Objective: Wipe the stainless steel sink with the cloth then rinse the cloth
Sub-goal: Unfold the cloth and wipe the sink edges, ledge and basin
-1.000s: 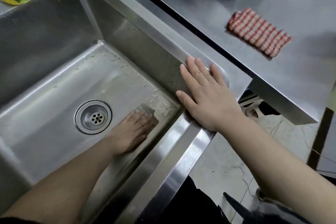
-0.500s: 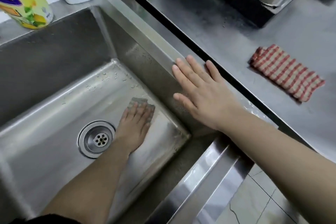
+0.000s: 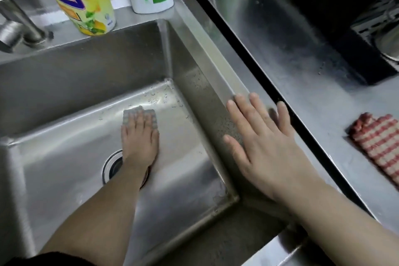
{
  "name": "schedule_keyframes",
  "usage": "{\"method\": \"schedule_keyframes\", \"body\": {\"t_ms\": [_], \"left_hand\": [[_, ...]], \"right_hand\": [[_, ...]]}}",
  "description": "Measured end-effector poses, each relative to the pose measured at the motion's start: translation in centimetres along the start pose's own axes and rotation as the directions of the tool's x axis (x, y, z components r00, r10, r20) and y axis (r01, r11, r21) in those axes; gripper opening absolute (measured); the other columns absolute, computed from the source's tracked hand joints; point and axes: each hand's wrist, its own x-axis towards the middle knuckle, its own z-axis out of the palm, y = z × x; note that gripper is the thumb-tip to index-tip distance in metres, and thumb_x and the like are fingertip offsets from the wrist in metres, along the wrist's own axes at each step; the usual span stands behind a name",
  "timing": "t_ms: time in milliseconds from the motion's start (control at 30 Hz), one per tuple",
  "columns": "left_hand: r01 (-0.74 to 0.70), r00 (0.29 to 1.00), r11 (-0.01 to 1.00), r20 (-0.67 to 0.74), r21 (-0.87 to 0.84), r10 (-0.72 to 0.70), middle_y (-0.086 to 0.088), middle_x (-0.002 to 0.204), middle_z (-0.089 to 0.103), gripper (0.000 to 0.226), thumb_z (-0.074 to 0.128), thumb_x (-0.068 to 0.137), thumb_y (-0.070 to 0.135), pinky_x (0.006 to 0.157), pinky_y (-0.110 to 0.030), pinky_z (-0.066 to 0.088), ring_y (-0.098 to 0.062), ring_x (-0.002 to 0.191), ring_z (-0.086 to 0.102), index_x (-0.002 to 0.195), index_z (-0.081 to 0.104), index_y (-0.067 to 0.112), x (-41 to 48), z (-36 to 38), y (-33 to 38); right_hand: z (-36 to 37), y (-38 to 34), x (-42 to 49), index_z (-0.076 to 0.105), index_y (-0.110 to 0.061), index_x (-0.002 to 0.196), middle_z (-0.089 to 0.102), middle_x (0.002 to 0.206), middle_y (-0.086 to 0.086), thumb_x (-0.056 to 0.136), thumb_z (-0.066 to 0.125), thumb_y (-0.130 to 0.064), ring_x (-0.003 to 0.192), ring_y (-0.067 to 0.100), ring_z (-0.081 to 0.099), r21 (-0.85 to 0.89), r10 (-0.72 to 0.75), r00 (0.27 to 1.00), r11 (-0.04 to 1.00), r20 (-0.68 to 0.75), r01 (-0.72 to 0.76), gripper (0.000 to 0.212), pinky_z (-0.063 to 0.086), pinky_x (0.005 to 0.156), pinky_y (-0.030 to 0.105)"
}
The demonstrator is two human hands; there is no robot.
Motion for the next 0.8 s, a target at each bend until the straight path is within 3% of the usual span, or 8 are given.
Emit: {"method": "schedule_keyframes", "body": {"t_ms": [33, 100, 167, 233, 333, 467, 633, 800], "left_hand": [[0.011, 1.0, 1.0, 0.007, 0.002, -0.011, -0.013, 0.155, 0.018, 0.06, 0.019, 0.091, 0.038, 0.113, -0.045, 0.0, -0.033, 0.143, 0.007, 0.145, 0.027, 0.012, -0.5, 0.0, 0.7], [-0.147, 0.989, 0.988, 0.039, 0.05, 0.146, -0.015, 0.153, 0.022, 0.06, 0.018, 0.092, 0.038, 0.112, -0.041, -0.003, -0.032, 0.142, 0.012, 0.143, 0.029, 0.009, -2.2, 0.4, 2.9], [-0.304, 0.952, 0.949, 0.074, 0.079, 0.299, -0.015, 0.15, 0.026, 0.058, 0.016, 0.094, 0.037, 0.114, -0.043, 0.004, -0.032, 0.14, 0.017, 0.143, 0.027, 0.008, -3.6, 0.6, 5.2], [-0.32, 0.945, 0.946, 0.096, 0.057, 0.314, -0.016, 0.15, 0.028, 0.057, 0.015, 0.095, 0.037, 0.112, -0.046, 0.011, -0.032, 0.14, 0.019, 0.144, 0.023, 0.009, -3.4, 0.9, 6.3], [-0.233, 0.97, 0.969, 0.085, 0.076, 0.227, -0.017, 0.148, 0.032, 0.057, 0.018, 0.093, 0.037, 0.112, -0.044, 0.006, -0.031, 0.139, 0.022, 0.142, 0.023, 0.009, -0.9, 0.7, 7.1], [-0.045, 0.997, 0.988, 0.067, 0.147, 0.036, -0.005, 0.156, -0.01, 0.056, 0.003, 0.095, 0.039, 0.111, -0.04, -0.017, -0.026, 0.143, -0.011, 0.142, -0.016, 0.015, 4.9, -0.2, 7.4], [0.009, 1.0, 0.997, 0.026, 0.07, -0.01, -0.008, 0.158, 0.0, 0.061, 0.001, 0.093, 0.041, 0.112, -0.037, -0.01, -0.026, 0.144, -0.003, 0.148, 0.002, 0.016, 6.7, -0.8, 5.4], [0.363, 0.926, 0.928, -0.074, -0.083, -0.369, -0.013, 0.155, 0.015, 0.056, 0.015, 0.096, 0.035, 0.113, -0.035, -0.006, -0.03, 0.144, 0.008, 0.146, 0.019, 0.009, 2.6, -1.0, -2.8]], "right_hand": [[-0.1, 0.1, 1.8, 0.033, -0.012, 0.144, 0.033, 0.151, 0.007, 0.095, 0.025, -0.043, 0.142, 0.024, 0.023, 0.019, -0.046, 0.999, 0.999, 0.02, 0.046, 0.059, 0.016, 0.113, 0.056], [-0.5, 0.2, 5.7, 0.025, -0.014, 0.147, 0.023, 0.155, 0.006, 0.095, 0.02, -0.043, 0.144, 0.022, 0.015, 0.0, -0.148, 0.986, 0.989, 0.075, 0.149, 0.06, 0.009, 0.113, 0.054], [-0.8, 0.1, 8.9, 0.009, -0.018, 0.149, 0.004, 0.159, 0.002, 0.096, 0.013, -0.046, 0.146, 0.018, -0.003, -0.012, -0.2, 0.969, 0.979, 0.146, 0.203, 0.06, -0.006, 0.114, 0.047], [-0.5, -0.2, 10.3, 0.001, -0.021, 0.149, -0.01, 0.159, 0.0, 0.097, 0.01, -0.048, 0.144, 0.015, -0.014, -0.053, -0.224, 0.951, 0.969, 0.211, 0.24, 0.06, -0.012, 0.113, 0.046], [0.0, -0.2, 10.3, 0.008, -0.021, 0.149, -0.007, 0.159, 0.002, 0.094, 0.003, -0.052, 0.145, 0.016, -0.009, -0.073, -0.235, 0.956, 0.965, 0.177, 0.251, 0.064, -0.009, 0.114, 0.048], [0.7, -0.1, 10.5, 0.007, -0.018, 0.149, 0.004, 0.158, 0.003, 0.092, 0.004, -0.05, 0.146, 0.018, 0.001, -0.041, -0.242, 0.963, 0.968, 0.122, 0.248, 0.066, -0.003, 0.116, 0.047], [0.9, -0.1, 10.5, 0.023, -0.013, 0.146, 0.023, 0.155, 0.006, 0.095, 0.015, -0.047, 0.143, 0.021, 0.018, -0.022, -0.248, 0.967, 0.968, 0.065, 0.25, 0.061, 0.004, 0.111, 0.046], [0.9, -0.1, 10.5, 0.017, -0.015, 0.147, 0.014, 0.156, 0.003, 0.096, 0.011, -0.047, 0.144, 0.02, 0.01, -0.023, -0.265, 0.961, 0.963, 0.075, 0.268, 0.06, -0.002, 0.111, 0.044]]}}
